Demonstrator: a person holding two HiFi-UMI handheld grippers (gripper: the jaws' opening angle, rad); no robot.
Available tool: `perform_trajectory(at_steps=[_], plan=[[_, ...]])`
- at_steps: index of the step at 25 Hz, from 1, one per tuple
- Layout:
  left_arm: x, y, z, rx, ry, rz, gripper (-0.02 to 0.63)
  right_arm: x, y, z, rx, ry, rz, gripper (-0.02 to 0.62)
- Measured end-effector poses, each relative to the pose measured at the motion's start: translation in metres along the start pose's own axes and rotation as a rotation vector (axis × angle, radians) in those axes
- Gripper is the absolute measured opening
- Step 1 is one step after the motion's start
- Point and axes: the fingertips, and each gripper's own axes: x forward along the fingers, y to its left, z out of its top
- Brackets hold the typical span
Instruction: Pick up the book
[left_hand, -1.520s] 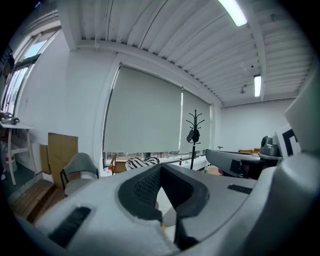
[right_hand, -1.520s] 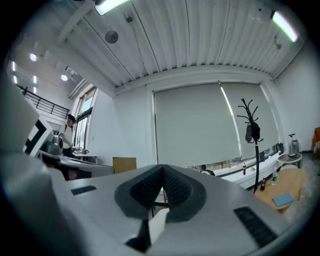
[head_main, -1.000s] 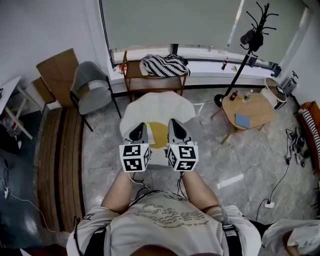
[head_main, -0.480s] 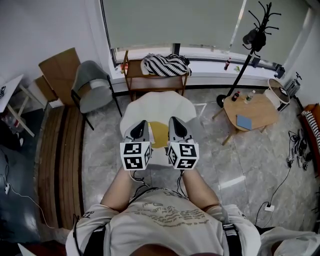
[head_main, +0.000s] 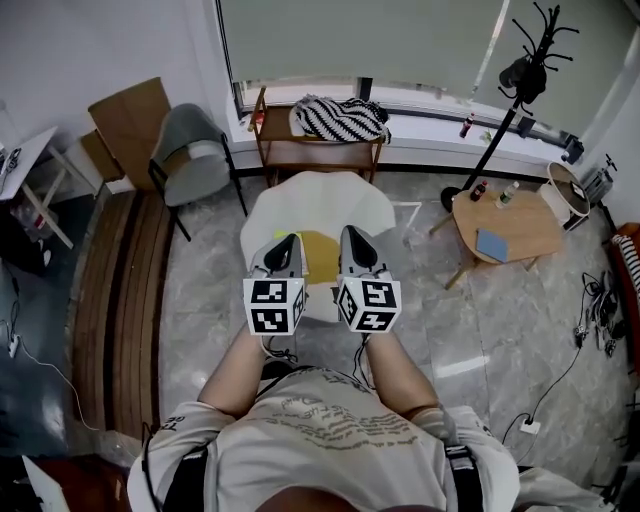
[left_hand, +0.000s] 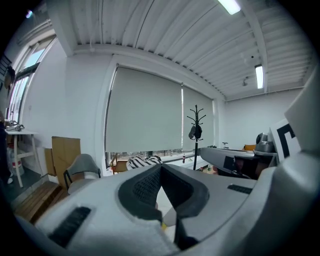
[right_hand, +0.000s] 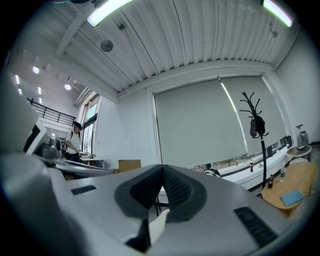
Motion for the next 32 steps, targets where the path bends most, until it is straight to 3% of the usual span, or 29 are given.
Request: perform_trajectory(at_steps=[14, 32], plan=[[0.005, 0.011, -0.011, -0.018, 0.003, 0.016, 0.012, 0.013, 0.013, -0.011, -0.017, 0.013, 0.047, 0.026], [0.067, 0.067, -0.014, -0.003, 0.033, -0.002, 0.012, 0.102, 0.023, -0.031, -0.032, 0.044, 0.055, 0.026]])
